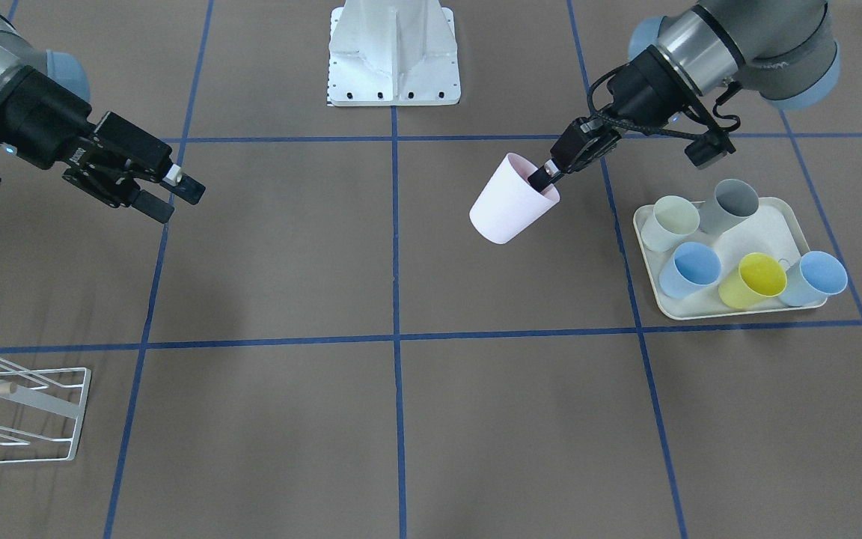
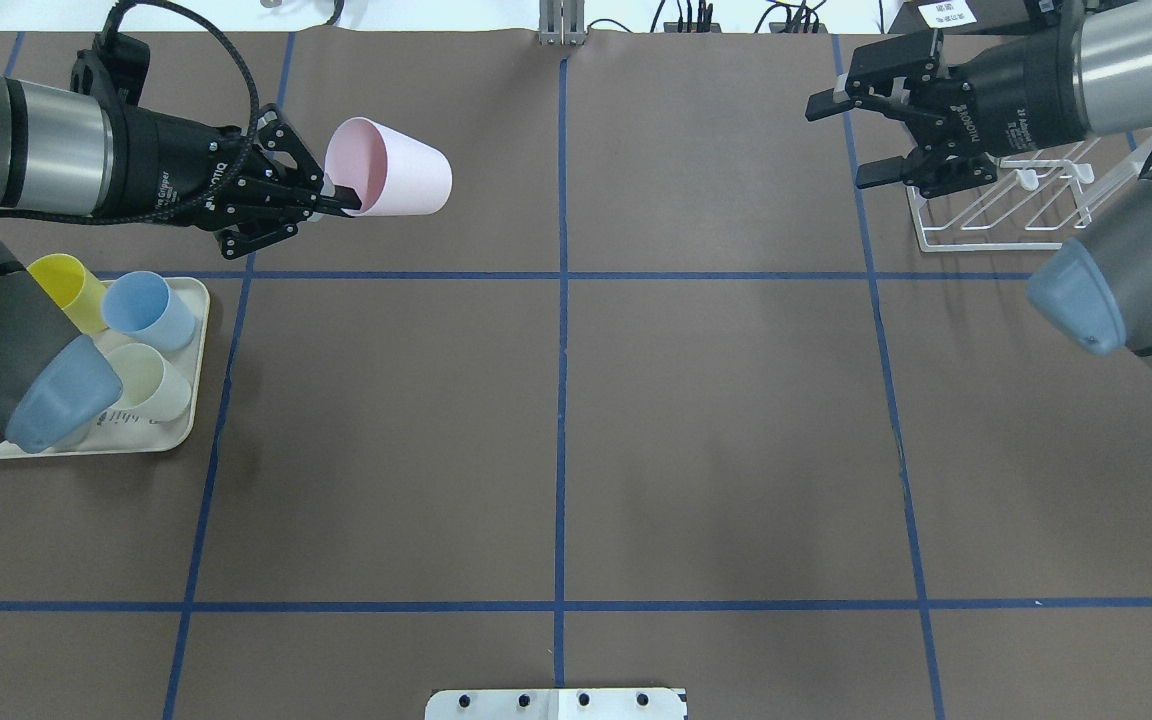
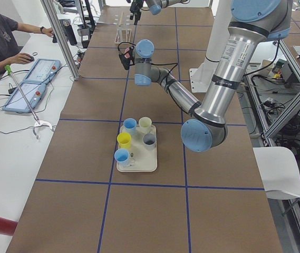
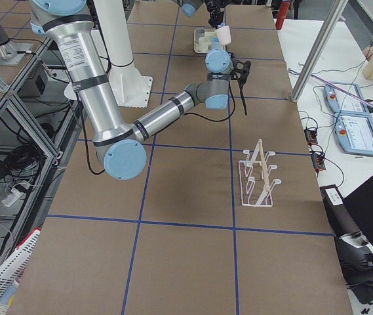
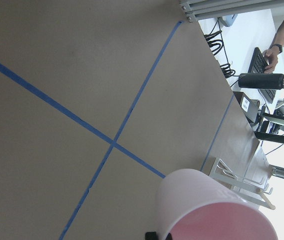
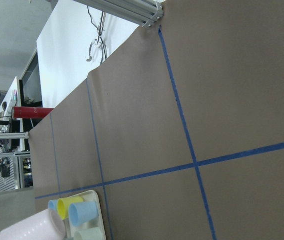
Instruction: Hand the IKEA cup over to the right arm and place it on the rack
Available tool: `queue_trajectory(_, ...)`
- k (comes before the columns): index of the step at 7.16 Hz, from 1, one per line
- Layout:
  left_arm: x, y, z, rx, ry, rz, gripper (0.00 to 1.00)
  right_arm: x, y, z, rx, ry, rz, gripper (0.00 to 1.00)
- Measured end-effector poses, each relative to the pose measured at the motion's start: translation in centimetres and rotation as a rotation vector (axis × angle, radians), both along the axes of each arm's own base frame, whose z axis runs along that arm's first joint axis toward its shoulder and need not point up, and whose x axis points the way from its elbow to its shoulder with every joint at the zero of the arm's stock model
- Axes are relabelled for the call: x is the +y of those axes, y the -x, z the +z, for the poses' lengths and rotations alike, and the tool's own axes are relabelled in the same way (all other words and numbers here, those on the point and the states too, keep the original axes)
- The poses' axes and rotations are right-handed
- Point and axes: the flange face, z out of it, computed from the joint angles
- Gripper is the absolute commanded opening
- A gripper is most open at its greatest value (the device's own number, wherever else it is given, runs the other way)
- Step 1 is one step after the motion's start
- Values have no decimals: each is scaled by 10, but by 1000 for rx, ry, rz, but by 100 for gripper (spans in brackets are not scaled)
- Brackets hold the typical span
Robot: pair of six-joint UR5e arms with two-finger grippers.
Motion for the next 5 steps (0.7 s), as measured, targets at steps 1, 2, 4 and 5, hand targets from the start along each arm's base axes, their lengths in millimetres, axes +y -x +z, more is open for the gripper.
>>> queue_trajectory(1, -1, -1, 4, 36, 2, 1, 0, 4, 9, -15, -45, 23, -15, 97)
queue_trajectory(2, -2, -3, 12, 89, 12, 6, 0, 11, 17, -24, -89, 30, -35, 97)
queue_trajectory(4, 0, -4, 24, 201, 42, 30, 0, 27, 30, -46, -182, 24, -87, 97)
queue_trajectory(5, 5, -1, 24, 259, 65, 47, 0, 32, 34, -59, -222, 29, -108, 97)
